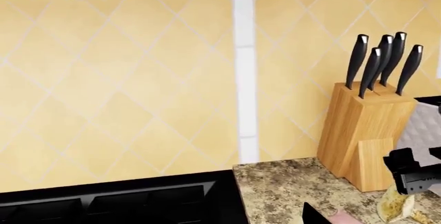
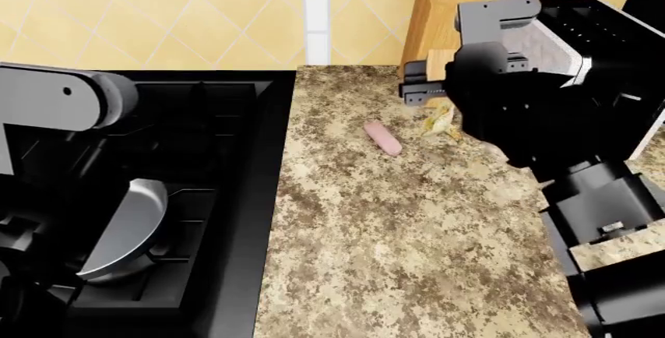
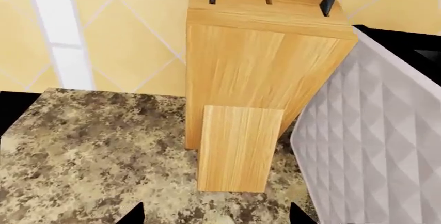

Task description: Place both pans onto different burners. Then place the mushroom and the pork loin on different pans.

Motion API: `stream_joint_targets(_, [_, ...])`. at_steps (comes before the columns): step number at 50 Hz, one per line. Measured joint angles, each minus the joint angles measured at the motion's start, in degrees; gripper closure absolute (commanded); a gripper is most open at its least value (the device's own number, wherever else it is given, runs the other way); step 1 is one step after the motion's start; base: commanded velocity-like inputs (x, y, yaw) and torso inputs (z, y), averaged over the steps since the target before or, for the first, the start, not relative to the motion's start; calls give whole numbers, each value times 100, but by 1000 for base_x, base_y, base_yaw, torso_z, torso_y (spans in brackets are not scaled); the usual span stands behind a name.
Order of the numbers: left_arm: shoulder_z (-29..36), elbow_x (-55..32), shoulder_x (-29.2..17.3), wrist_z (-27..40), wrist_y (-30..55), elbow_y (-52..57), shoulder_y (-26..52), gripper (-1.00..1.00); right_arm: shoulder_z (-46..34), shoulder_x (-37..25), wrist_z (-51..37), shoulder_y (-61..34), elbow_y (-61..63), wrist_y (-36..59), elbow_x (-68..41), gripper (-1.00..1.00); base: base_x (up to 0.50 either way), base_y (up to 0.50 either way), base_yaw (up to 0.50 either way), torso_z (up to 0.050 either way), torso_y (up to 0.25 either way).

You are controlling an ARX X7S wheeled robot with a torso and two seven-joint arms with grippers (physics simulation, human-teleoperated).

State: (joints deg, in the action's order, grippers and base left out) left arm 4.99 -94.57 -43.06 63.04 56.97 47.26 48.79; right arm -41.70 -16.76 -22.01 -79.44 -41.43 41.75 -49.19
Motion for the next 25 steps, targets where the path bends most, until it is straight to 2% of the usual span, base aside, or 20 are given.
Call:
stream_joint_targets(16, [-99, 110, -36, -118, -89, 21, -64, -100, -177, 737, 761, -374, -2220, -928, 488, -100, 0, 0, 0, 0, 0])
stream_joint_targets(25, [-130, 188, -42, -162, -125, 24, -93, -100, -56, 978, 985, -401, -2888, -1177, 795, -100, 0, 0, 0, 0, 0])
